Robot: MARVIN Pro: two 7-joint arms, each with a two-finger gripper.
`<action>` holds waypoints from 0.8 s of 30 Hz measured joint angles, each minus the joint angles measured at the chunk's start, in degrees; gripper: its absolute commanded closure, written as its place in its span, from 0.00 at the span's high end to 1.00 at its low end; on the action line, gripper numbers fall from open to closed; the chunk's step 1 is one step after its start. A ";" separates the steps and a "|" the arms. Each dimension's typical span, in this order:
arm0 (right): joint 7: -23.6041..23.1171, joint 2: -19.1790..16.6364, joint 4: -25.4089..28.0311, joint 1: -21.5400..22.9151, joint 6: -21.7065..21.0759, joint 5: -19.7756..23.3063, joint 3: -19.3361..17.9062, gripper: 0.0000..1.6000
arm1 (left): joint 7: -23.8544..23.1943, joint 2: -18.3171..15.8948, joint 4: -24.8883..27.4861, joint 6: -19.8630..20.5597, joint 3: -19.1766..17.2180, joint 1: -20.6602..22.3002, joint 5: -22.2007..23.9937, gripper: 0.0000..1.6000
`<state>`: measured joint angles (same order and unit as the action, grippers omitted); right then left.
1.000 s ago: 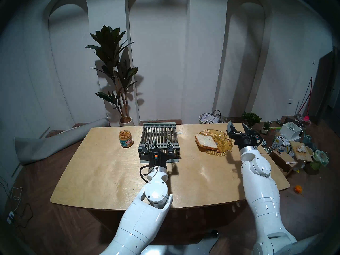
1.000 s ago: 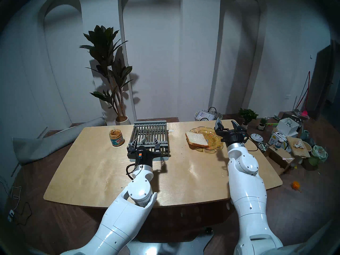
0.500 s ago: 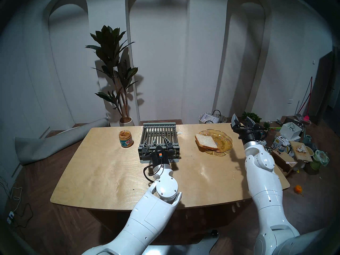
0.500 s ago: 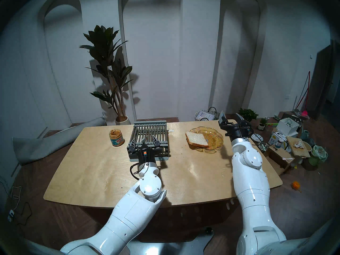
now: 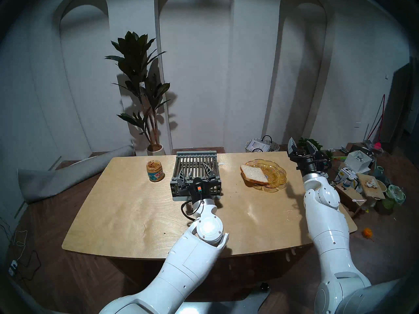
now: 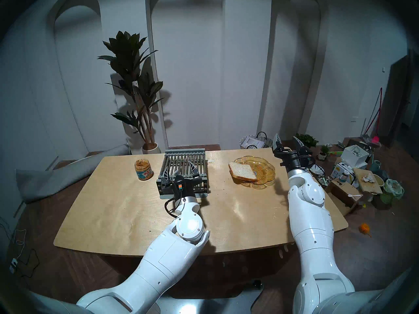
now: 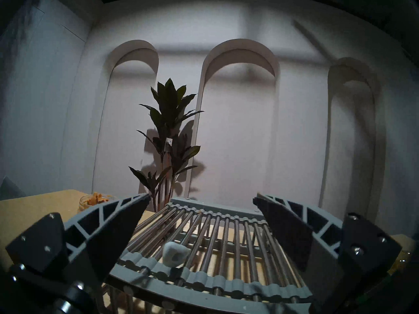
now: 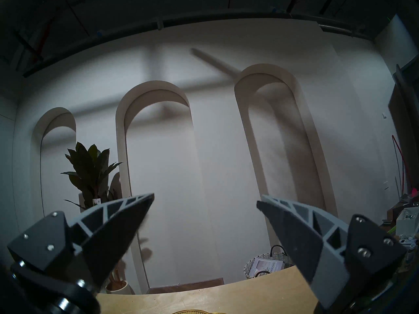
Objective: Spread peanut butter over the slice of bread with the knife
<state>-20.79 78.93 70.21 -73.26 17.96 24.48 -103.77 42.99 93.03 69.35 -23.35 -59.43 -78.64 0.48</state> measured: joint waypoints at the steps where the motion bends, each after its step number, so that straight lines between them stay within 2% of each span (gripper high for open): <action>1: -0.04 0.01 -0.05 0.05 0.15 0.02 0.00 1.00 | -0.51 -0.21 0.13 0.00 0.14 -0.08 0.33 1.00; 13: 0.29 0.91 0.51 0.29 0.99 -0.12 0.41 1.00 | -5.18 -2.87 0.26 0.07 0.35 -0.41 4.54 1.00; 24: 2.36 1.63 1.29 0.24 1.32 -1.93 1.18 1.00 | -9.96 -4.60 -2.24 -0.22 -1.08 0.99 8.86 1.00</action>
<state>-18.43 80.56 71.50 -73.02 19.28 22.55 -102.59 33.03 88.42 67.10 -23.57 -60.51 -77.65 9.33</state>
